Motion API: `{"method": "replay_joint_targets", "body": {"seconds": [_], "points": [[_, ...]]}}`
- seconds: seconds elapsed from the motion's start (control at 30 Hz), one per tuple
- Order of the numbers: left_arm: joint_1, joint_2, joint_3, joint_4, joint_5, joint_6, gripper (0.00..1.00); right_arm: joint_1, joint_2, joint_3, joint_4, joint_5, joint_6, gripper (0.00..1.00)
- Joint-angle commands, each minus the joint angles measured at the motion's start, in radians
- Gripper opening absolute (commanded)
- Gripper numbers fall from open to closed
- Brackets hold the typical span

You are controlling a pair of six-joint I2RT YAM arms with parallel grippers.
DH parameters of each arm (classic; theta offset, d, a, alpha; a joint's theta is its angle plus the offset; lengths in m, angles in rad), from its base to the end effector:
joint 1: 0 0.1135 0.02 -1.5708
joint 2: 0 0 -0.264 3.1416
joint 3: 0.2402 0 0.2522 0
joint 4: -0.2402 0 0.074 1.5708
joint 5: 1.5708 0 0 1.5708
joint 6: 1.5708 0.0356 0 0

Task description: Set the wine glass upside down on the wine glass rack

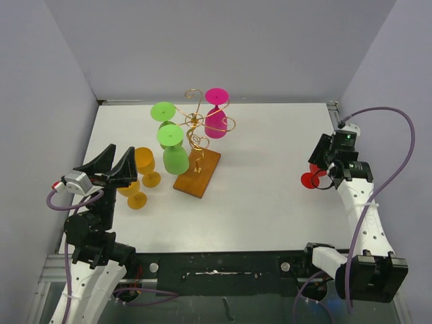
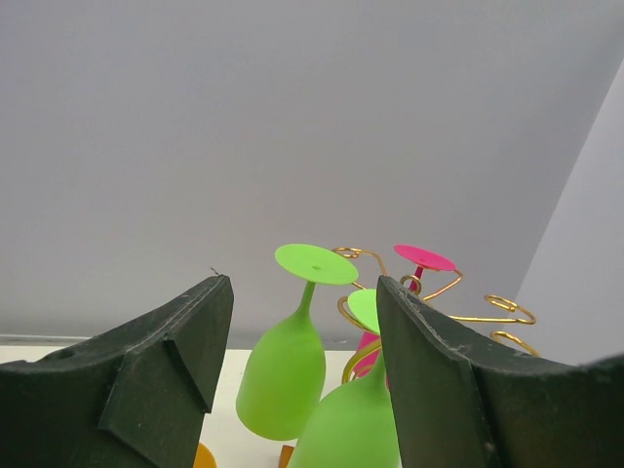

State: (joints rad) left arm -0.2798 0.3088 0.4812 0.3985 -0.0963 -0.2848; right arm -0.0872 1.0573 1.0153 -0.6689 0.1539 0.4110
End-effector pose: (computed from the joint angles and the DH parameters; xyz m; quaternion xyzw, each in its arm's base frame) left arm 0.0890 -0.0220 0.3540 -0.0434 0.4787 -0.2220 0.8483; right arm 0.2190 -0.0246 0.3219 0.2545 0.8704 -0.0020 0.4214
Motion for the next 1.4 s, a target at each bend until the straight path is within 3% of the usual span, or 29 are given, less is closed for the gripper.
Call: {"method": "replay_joint_targets", "body": {"seconds": [0.0, 0.2, 0.43, 0.67, 0.87, 1.1, 1.37], "points": [[0.006, 0.0, 0.023, 0.016, 0.019, -0.001, 0.58, -0.004, 0.061, 0.04, 0.094, -0.091, -0.059, 0.49], [0.006, -0.003, 0.022, 0.016, 0.02, -0.001, 0.58, -0.005, 0.11, 0.022, 0.128, -0.126, -0.074, 0.44], [0.006, 0.0, 0.022, 0.019, 0.031, -0.001, 0.58, -0.015, 0.136, -0.016, 0.168, -0.141, -0.098, 0.21], [0.005, 0.004, 0.022, 0.027, 0.05, 0.0, 0.58, -0.021, 0.156, -0.029, 0.185, -0.168, -0.099, 0.16], [0.005, 0.013, 0.019, 0.051, 0.094, -0.004, 0.58, -0.022, 0.138, -0.029, 0.183, -0.159, -0.093, 0.0], [0.005, 0.083, 0.069, 0.112, 0.195, -0.125, 0.58, 0.015, 0.021, 0.002, 0.213, -0.216, -0.072, 0.0], [0.006, 0.171, 0.228, 0.131, 0.263, -0.347, 0.58, 0.156, -0.133, 0.006, 0.358, -0.251, -0.01, 0.0]]}}
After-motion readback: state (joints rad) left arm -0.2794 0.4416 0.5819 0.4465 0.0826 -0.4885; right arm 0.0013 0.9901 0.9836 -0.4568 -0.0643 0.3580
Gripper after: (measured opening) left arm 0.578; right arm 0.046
